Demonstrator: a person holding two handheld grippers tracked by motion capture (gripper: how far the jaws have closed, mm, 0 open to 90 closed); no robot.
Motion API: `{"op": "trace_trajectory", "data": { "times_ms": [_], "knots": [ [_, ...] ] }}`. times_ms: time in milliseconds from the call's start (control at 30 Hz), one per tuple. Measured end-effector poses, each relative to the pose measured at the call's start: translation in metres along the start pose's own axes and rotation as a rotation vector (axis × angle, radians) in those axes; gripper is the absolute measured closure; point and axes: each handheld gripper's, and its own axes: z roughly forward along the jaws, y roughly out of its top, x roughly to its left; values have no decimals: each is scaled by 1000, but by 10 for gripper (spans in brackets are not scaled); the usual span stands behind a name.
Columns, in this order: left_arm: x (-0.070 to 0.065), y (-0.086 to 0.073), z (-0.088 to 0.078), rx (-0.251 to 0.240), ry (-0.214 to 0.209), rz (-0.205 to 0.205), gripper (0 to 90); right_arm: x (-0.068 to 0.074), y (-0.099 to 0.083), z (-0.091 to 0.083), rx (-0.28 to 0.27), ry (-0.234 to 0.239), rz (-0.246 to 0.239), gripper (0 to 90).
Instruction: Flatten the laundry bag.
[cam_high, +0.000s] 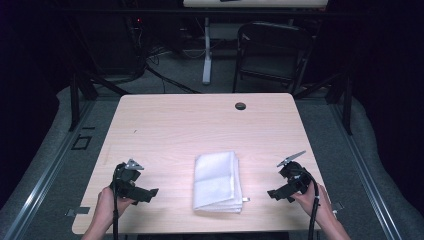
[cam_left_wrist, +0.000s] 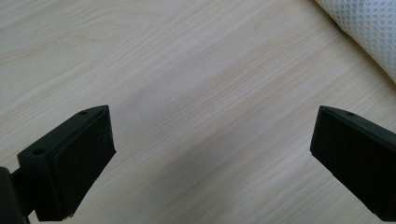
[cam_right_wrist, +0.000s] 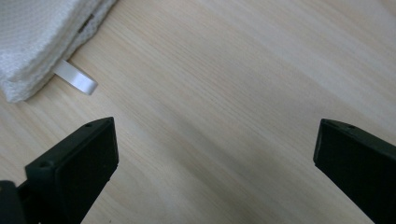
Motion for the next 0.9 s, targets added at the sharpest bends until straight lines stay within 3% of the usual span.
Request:
{"op": "trace_trajectory", "data": {
  "times_ms": [67, 200, 233, 267, 367, 433, 500, 533, 567, 633, 700, 800, 833, 900],
  "knots": [
    [-1, 1, 2, 7, 2, -1, 0, 1, 3, -5, 16, -3, -34, 0],
    [-5, 4, 3, 7, 4, -5, 1, 7, 2, 1, -22, -2, -1, 0],
    [-7, 5, 4, 7, 3, -2, 1, 5, 3, -2, 47, -12, -44, 0],
    [-8, 5, 4, 13, 4, 5, 1, 5, 3, -2, 47, -12, -44, 0],
    [-17, 8, 5, 16, 1, 30, 1, 10, 2, -1, -4, -14, -16, 0],
    [-22, 10, 3, 12, 3, 45, 0, 10, 6, -5, 39, -25, -58, 0],
    [-27, 13, -1, -20, 10, 27, 0, 14, 8, -6, 34, -21, -61, 0],
    [-30, 14, -3, -30, 5, 26, 0, 17, 6, -2, -15, -28, -30, 0],
    [-34, 15, -5, -45, 7, 19, 0, 16, 8, -6, 43, -27, -73, 0],
    [-45, 21, -5, -63, -10, 36, 0, 18, 6, -3, 27, -24, -68, 0],
    [-49, 24, -4, -69, -19, 44, 0, 17, 8, -3, 50, -35, -70, 0],
    [-61, 32, 1, -82, -75, 42, 0, 17, 7, -2, 26, -17, -46, 0],
    [-64, 34, 3, -82, -90, 45, 0, 17, 8, -3, 46, -23, -58, 0],
    [-71, 35, 6, -73, -89, 66, 0, 18, 8, -2, 39, -18, -52, 0]
  ]
}}
